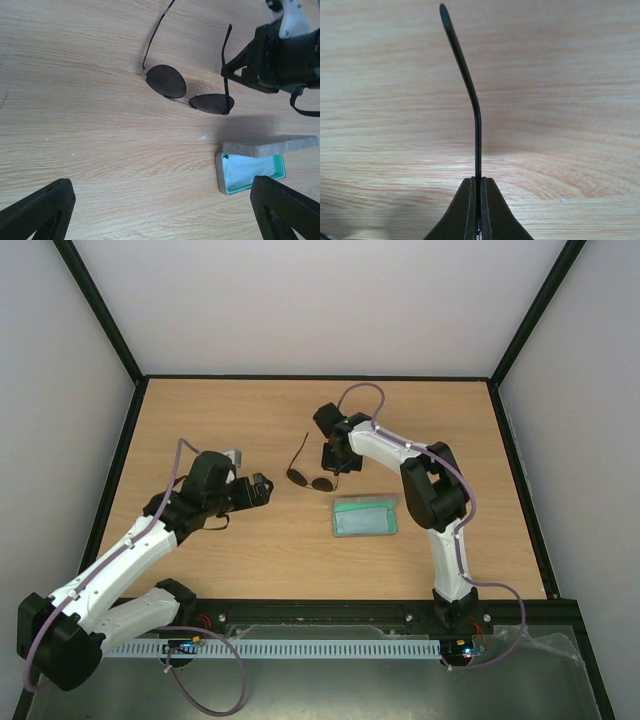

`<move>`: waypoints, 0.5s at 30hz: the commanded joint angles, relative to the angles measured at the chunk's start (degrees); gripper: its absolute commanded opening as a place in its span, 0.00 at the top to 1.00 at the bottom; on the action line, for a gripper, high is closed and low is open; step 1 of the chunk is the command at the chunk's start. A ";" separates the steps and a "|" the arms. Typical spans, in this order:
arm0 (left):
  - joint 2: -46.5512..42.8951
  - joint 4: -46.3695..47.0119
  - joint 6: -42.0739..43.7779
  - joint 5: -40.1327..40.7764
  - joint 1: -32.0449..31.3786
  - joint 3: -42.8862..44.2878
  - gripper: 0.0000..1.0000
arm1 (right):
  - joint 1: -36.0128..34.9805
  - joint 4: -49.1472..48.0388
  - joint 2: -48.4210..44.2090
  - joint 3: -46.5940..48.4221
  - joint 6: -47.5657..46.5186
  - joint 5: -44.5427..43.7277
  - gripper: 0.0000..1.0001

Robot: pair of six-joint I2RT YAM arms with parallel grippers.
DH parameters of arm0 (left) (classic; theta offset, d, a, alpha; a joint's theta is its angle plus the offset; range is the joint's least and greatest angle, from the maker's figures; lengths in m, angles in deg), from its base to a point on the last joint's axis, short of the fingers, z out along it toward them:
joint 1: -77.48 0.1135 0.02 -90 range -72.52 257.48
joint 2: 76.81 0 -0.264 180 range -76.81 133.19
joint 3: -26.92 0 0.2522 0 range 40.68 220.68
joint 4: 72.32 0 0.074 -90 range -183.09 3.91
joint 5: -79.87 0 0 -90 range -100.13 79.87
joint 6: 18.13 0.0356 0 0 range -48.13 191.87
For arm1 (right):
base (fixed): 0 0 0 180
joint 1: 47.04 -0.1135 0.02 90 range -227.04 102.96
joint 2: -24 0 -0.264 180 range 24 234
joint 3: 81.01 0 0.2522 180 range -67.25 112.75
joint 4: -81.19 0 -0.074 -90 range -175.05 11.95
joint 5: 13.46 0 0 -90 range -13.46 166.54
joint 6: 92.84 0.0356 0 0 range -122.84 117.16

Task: Organize the sunglasses
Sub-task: Pick up the sunglasses from the center of the board.

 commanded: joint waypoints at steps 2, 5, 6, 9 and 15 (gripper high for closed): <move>-0.52 0.38 0.88 -0.70 0.66 -0.66 0.01 | -0.37 1.80 -3.74 2.90 -3.03 -3.32 0.99; -0.22 0.77 0.78 -0.74 0.67 -0.91 0.01 | -0.39 1.82 -5.32 3.14 -4.20 -3.79 0.99; 0.07 0.95 0.78 -0.77 0.67 -0.98 0.01 | -0.47 1.82 -5.89 3.02 -4.47 -4.05 0.99; 0.80 1.32 0.89 -0.68 0.90 -0.97 0.01 | -0.92 1.18 -8.02 2.08 -5.44 -4.58 0.99; 2.04 1.60 1.77 -0.89 2.71 -0.14 0.01 | -3.41 0.99 -12.53 1.52 -7.65 -5.09 0.99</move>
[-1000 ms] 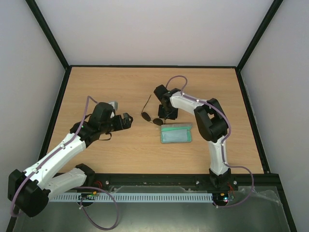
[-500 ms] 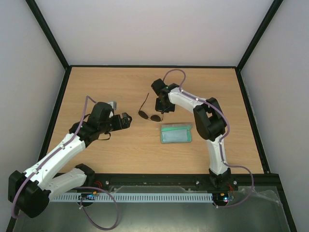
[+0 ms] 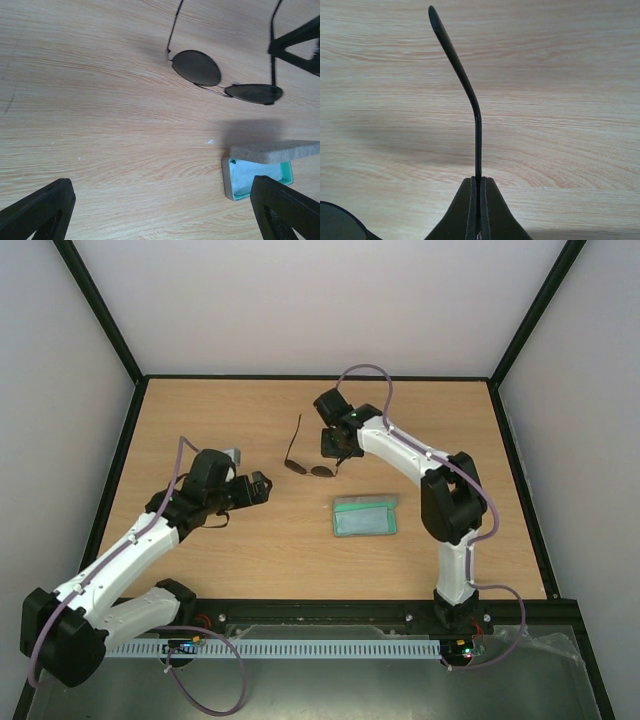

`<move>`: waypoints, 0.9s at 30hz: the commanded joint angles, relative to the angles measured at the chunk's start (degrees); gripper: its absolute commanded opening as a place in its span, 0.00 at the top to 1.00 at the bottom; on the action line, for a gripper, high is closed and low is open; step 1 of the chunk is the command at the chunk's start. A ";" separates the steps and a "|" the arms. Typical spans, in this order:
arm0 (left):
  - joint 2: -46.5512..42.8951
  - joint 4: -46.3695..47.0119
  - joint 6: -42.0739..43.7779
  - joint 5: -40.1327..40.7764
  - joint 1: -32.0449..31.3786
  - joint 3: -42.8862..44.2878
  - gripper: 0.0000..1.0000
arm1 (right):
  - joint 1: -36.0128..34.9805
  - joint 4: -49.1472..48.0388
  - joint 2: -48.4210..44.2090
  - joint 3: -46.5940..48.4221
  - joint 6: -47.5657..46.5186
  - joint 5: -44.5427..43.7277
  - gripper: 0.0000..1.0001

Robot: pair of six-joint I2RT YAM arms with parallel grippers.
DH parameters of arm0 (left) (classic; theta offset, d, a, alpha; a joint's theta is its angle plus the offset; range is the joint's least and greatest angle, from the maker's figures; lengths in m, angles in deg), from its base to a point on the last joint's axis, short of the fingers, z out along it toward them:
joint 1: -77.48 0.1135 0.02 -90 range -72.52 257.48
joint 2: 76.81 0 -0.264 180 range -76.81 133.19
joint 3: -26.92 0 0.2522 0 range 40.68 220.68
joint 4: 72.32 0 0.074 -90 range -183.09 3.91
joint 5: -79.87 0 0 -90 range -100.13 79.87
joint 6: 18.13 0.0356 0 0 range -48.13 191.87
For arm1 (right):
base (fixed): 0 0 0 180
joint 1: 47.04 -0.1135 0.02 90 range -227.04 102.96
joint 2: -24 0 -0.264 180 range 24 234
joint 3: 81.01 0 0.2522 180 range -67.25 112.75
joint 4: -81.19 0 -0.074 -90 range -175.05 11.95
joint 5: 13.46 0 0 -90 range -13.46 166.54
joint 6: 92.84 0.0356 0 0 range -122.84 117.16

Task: Organize the sunglasses
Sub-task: Pick up the sunglasses from the center of the board, then fold the sunglasses.

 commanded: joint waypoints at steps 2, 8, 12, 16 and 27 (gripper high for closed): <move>0.85 0.03 1.81 -0.65 2.87 1.12 0.01 | -3.89 2.00 -6.12 -0.26 -3.38 -2.26 0.98; 0.64 -2.19 4.16 -2.65 8.85 4.70 0.01 | -9.91 2.88 -13.93 -6.14 -4.10 -4.76 0.99; 0.68 -4.14 4.95 -3.96 10.96 7.34 0.01 | -14.87 3.51 -20.89 -11.43 -4.37 -5.66 0.99; 0.98 -5.10 4.98 -6.61 11.00 8.40 0.01 | -18.70 4.33 -27.04 -14.92 -3.42 -5.48 0.99; -2.84 -4.74 0.28 -7.43 5.48 5.10 0.10 | -19.84 4.58 -31.30 -15.79 -1.88 -5.27 0.99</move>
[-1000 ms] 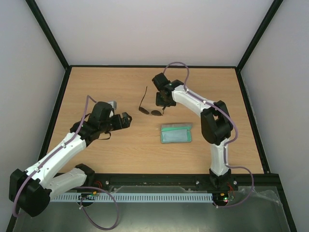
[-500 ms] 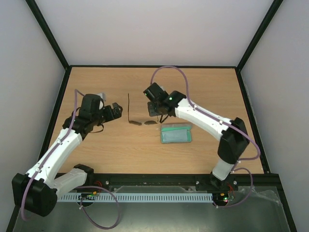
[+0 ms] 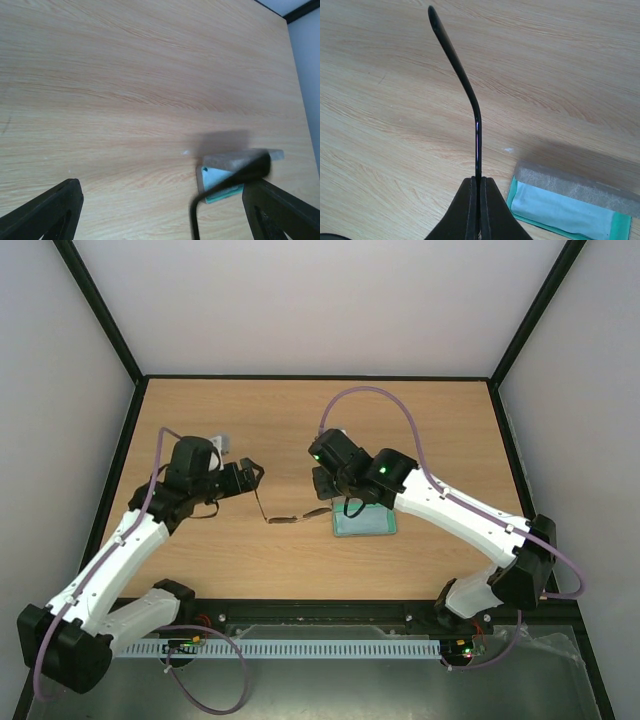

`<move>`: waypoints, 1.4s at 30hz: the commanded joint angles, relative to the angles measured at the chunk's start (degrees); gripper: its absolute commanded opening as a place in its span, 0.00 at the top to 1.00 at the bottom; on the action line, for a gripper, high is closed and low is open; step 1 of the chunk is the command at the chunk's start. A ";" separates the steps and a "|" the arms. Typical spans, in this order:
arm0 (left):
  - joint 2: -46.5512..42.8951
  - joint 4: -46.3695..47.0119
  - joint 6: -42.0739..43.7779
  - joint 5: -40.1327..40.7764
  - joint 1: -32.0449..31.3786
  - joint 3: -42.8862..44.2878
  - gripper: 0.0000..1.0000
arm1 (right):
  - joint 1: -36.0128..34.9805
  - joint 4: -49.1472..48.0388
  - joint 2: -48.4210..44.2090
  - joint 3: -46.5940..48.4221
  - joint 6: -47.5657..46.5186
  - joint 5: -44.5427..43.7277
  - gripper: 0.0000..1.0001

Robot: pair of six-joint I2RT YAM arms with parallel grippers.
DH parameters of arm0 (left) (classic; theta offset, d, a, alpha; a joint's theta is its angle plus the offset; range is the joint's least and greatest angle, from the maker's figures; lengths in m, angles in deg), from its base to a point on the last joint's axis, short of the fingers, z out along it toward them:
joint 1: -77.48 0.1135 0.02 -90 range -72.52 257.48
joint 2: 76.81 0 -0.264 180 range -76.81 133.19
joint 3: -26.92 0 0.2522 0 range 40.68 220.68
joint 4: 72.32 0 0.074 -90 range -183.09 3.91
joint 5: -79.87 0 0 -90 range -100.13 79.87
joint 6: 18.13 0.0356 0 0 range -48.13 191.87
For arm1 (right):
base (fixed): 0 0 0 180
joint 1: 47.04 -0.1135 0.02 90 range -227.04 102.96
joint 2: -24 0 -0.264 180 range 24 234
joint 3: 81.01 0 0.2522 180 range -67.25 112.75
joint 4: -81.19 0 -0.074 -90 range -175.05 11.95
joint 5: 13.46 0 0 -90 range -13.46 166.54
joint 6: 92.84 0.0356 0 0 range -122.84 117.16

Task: Organize the sunglasses
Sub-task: Fold the sunglasses.

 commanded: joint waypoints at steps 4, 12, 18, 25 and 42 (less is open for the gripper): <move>-3.56 -1.33 -3.10 1.21 -2.05 0.05 0.06 | -0.05 2.39 0.98 -0.86 0.23 -0.73 0.99; -5.31 -7.44 -2.31 5.67 -1.97 4.68 0.03 | 0.01 3.47 0.30 -2.64 2.64 -3.40 0.99; -10.80 -9.04 -3.89 6.72 -1.88 -0.21 0.03 | 0.19 5.17 -2.13 -2.78 3.82 -5.00 0.99; -9.58 -5.79 -3.97 5.35 -1.88 -6.64 0.10 | 0.14 4.43 -4.26 -2.73 2.95 -3.34 0.99; 6.09 5.79 -7.93 6.91 -16.01 0.86 0.25 | 0.15 1.58 -2.11 -3.70 2.83 -0.66 0.99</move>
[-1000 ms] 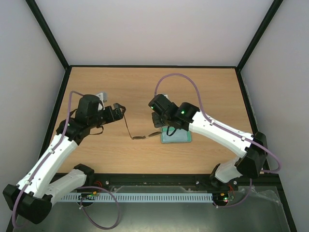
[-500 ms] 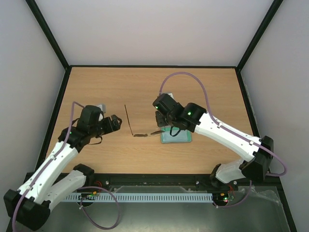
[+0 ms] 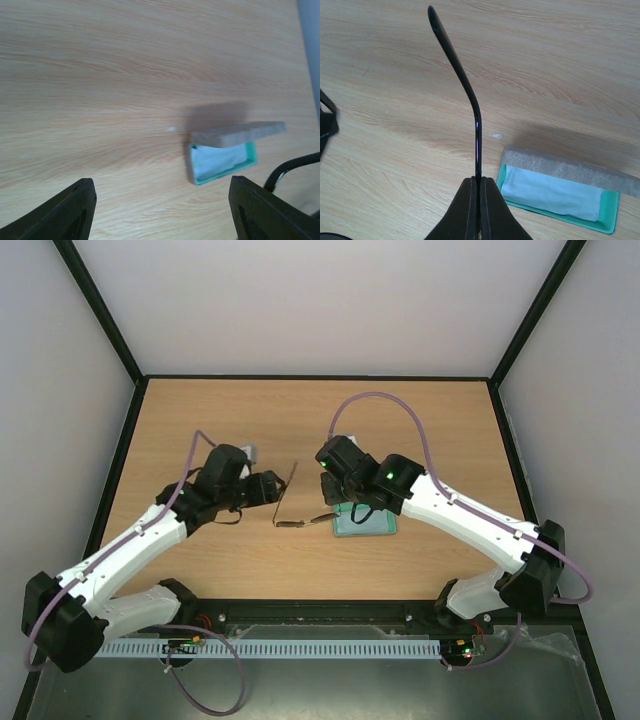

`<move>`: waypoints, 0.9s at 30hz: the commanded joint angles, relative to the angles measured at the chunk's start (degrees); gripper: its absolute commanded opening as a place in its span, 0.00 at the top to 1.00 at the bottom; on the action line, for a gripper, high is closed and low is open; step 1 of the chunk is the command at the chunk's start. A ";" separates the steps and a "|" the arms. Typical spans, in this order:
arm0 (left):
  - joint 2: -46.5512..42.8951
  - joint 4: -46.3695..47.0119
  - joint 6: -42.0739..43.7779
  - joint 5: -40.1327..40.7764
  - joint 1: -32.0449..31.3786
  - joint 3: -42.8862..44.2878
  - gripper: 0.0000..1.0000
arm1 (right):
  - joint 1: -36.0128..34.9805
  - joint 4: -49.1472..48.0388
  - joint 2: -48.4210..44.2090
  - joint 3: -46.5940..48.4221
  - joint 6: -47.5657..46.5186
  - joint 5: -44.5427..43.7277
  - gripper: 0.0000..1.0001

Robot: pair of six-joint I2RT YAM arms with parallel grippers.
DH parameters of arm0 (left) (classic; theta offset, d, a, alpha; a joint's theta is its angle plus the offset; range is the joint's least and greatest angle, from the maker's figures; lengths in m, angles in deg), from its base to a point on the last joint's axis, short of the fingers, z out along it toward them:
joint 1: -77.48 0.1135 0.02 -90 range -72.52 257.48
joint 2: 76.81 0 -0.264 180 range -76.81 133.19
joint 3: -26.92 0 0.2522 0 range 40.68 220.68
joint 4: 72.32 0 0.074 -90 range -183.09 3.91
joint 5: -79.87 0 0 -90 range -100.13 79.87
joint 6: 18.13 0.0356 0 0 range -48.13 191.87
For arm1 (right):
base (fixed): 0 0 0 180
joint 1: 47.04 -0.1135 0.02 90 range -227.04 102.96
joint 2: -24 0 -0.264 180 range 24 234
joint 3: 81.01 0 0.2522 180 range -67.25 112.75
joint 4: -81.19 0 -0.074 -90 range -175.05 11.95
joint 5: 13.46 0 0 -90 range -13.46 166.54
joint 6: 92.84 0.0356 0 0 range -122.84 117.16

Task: Organize the sunglasses
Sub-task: Fold the sunglasses.

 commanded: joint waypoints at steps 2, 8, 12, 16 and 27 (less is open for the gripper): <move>3.17 3.92 -3.65 2.72 -7.77 3.07 0.26 | 0.18 -0.29 1.22 -0.13 0.22 0.50 0.99; 3.59 4.94 -5.27 3.25 -12.36 1.75 0.27 | 0.18 0.24 1.19 -0.31 0.63 -0.27 0.99; 4.28 5.14 -5.20 2.09 -13.70 1.41 0.28 | 0.19 -0.16 0.80 -0.53 0.84 -0.31 0.99; 5.29 6.12 -4.54 -0.05 -14.92 1.99 0.30 | 0.17 -0.48 0.54 -0.40 0.64 -0.27 0.99; 8.69 2.59 1.65 -5.72 -15.47 6.35 0.33 | 0.19 -0.27 -1.19 -1.25 0.11 -0.45 0.99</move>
